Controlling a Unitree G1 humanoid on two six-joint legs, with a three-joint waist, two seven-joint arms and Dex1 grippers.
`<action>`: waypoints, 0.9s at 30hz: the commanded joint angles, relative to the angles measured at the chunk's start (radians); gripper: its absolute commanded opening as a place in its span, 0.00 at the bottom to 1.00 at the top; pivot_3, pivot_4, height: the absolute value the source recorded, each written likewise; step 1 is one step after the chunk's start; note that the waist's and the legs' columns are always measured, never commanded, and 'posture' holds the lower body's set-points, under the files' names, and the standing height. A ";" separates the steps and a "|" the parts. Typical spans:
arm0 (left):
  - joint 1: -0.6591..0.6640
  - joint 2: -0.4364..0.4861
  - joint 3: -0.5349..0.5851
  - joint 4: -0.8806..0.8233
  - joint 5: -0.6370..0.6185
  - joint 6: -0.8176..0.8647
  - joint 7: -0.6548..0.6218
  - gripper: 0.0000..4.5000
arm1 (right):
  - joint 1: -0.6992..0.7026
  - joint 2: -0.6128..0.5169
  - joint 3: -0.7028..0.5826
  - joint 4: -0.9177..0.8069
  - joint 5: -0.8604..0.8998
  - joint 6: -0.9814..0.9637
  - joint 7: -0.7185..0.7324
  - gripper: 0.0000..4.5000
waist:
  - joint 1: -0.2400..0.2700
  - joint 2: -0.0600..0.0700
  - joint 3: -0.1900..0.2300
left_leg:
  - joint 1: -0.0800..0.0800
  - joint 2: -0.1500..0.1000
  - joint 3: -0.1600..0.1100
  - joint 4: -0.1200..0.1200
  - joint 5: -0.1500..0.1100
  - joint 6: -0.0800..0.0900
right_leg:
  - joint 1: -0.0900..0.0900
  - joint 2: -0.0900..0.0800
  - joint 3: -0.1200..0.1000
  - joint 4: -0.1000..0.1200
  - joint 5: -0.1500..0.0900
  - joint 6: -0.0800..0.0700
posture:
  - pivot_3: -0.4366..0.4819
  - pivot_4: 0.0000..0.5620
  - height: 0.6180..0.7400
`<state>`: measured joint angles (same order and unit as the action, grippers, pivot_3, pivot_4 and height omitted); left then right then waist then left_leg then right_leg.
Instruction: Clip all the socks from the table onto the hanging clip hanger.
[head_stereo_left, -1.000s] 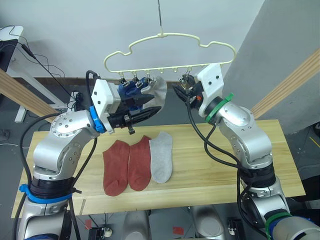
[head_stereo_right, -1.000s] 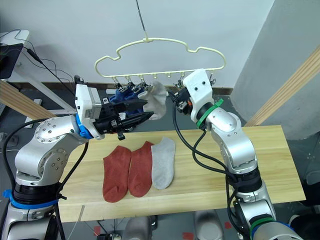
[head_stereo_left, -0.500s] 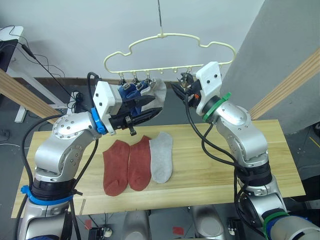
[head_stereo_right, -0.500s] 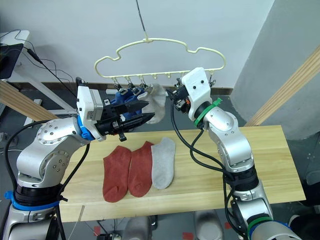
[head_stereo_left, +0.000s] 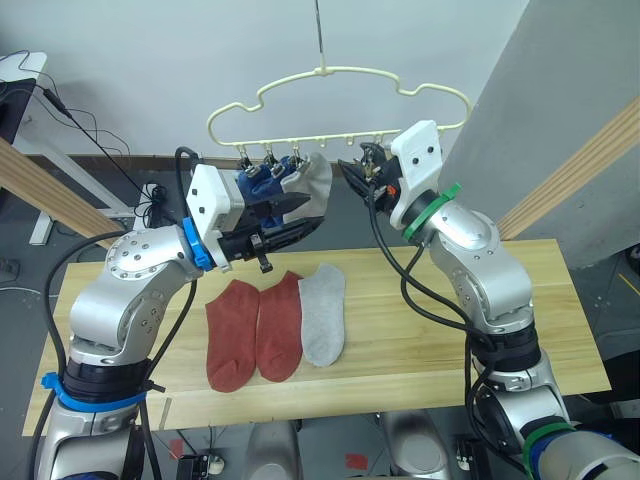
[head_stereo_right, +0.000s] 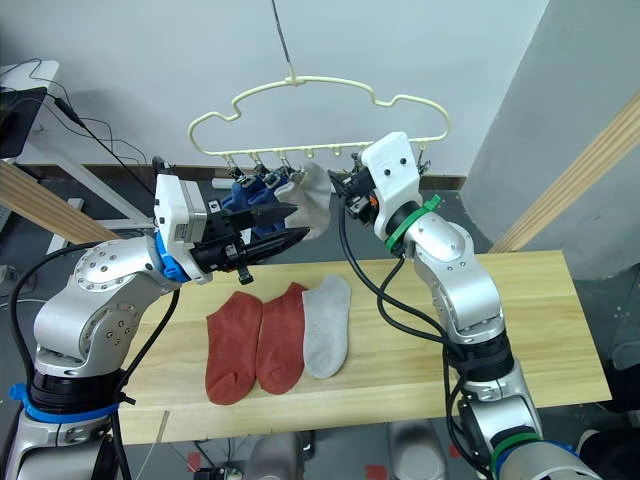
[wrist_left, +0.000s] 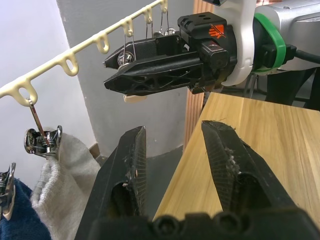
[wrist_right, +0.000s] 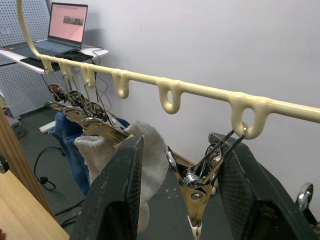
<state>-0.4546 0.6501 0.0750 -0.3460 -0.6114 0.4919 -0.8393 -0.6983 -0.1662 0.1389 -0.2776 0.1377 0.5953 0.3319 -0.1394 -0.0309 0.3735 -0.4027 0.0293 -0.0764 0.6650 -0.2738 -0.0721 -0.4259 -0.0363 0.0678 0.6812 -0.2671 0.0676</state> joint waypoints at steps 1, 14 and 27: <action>0.001 -0.006 0.003 -0.035 -0.001 -0.009 0.002 0.43 | -0.017 0.009 -0.019 -0.024 0.009 -0.018 -0.008 0.35 | 0.000 0.000 0.000 | 0.000 0.000 0.000 0.000 0.000 0.000 | 0.000 0.000 0.000 0.000 0.000 0.000 | 0.27 0.54 0.94; 0.106 -0.063 -0.058 -0.028 0.110 -0.037 0.103 0.43 | -0.019 0.015 -0.039 -0.021 0.020 -0.005 -0.011 0.02 | -0.001 0.000 0.000 | 0.000 0.000 0.000 0.000 0.000 0.000 | 0.000 0.000 0.000 0.000 0.000 0.000 | 0.26 0.54 0.94; 0.218 -0.282 -0.209 0.252 0.343 -0.130 0.277 1.00 | -0.015 0.013 -0.036 -0.031 0.018 0.009 -0.005 0.02 | -0.002 0.000 -0.002 | 0.000 0.000 0.000 0.002 0.000 0.000 | 0.000 0.000 0.000 0.001 0.001 -0.001 | 0.22 0.55 0.94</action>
<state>-0.2385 0.3897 -0.1245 -0.1119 -0.2963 0.3863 -0.5973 -0.6987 -0.1530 0.1050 -0.2684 0.1435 0.6077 0.3251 -0.1411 -0.0313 0.3713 -0.4029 0.0293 -0.0764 0.6669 -0.2738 -0.0717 -0.4258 -0.0367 0.0676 0.6824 -0.2663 0.0665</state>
